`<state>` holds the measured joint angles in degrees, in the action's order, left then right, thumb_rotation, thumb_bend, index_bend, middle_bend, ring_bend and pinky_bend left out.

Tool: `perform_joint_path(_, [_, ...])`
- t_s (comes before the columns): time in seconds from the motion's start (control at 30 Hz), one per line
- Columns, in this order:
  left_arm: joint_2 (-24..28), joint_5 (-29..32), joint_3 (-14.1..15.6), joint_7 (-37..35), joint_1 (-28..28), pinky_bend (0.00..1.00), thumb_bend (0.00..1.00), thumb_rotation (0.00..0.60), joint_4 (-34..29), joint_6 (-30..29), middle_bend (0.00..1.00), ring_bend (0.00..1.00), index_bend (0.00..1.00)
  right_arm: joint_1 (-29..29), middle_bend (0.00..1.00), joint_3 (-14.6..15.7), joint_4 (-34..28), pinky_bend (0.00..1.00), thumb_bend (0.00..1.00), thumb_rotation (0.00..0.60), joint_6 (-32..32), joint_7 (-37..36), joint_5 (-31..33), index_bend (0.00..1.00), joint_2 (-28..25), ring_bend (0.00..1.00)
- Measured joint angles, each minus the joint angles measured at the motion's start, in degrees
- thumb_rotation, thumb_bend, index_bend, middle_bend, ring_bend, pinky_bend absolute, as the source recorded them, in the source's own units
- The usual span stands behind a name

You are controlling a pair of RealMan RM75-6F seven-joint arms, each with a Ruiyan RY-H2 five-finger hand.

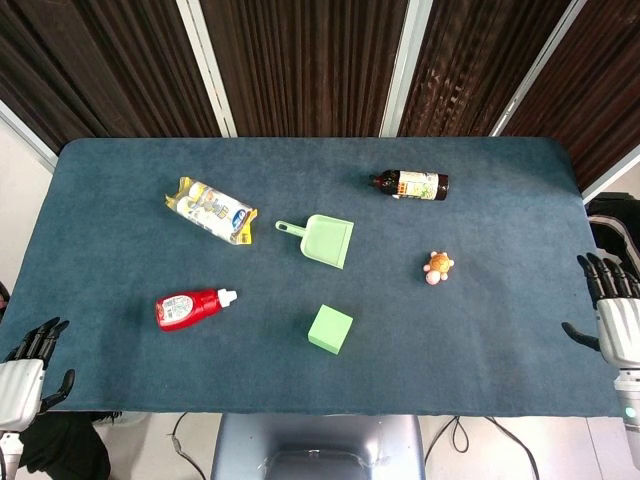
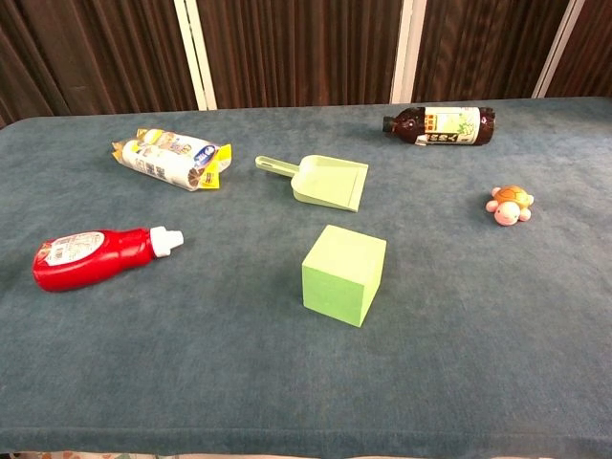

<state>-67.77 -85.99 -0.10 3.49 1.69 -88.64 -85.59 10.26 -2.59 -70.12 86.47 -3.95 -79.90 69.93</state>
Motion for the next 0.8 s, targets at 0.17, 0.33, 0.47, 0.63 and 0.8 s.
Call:
perform_joint_path(0.17, [0.20,0.04,-0.07,1.40,0.63,0.34,0.41,0.600,-0.90,0.93,0.09,0.12,0.12,0.05,0.18,-0.84,1.34,0.30,0.00,0.600,-3.17,-3.60,0.58,0.15,-0.22,0.13])
perform_joint_path(0.33, [0.19,0.08,-0.07,1.41,0.74,0.34,0.41,0.600,-1.00,1.05,0.09,0.12,0.12,-0.04,0.18,-1.96,1.32,0.30,0.00,0.600,-3.83,-4.14,0.81,0.15,-0.54,0.13])
perform_joint_path(0.47, [0.36,0.04,-0.01,1.09,0.57,0.34,0.41,0.600,-0.97,0.77,0.09,0.12,0.12,-0.34,0.18,-2.45,1.66,0.30,0.00,0.600,-3.40,-3.85,0.49,0.15,-0.04,0.13])
perform_joint_path(0.63, [0.56,0.06,-0.08,0.96,0.50,0.34,0.41,0.600,-1.06,0.56,0.09,0.12,0.12,-0.44,0.18,-2.65,1.59,0.30,0.00,0.600,-3.79,-4.41,0.17,0.15,-0.05,0.13])
perform_joint_path(0.8, [0.62,-0.19,0.01,1.36,0.73,0.34,0.41,0.600,-1.35,0.82,0.09,0.12,0.12,-0.71,0.18,-3.00,1.41,0.30,0.00,0.600,-3.89,-5.28,-0.31,0.15,-0.32,0.13])
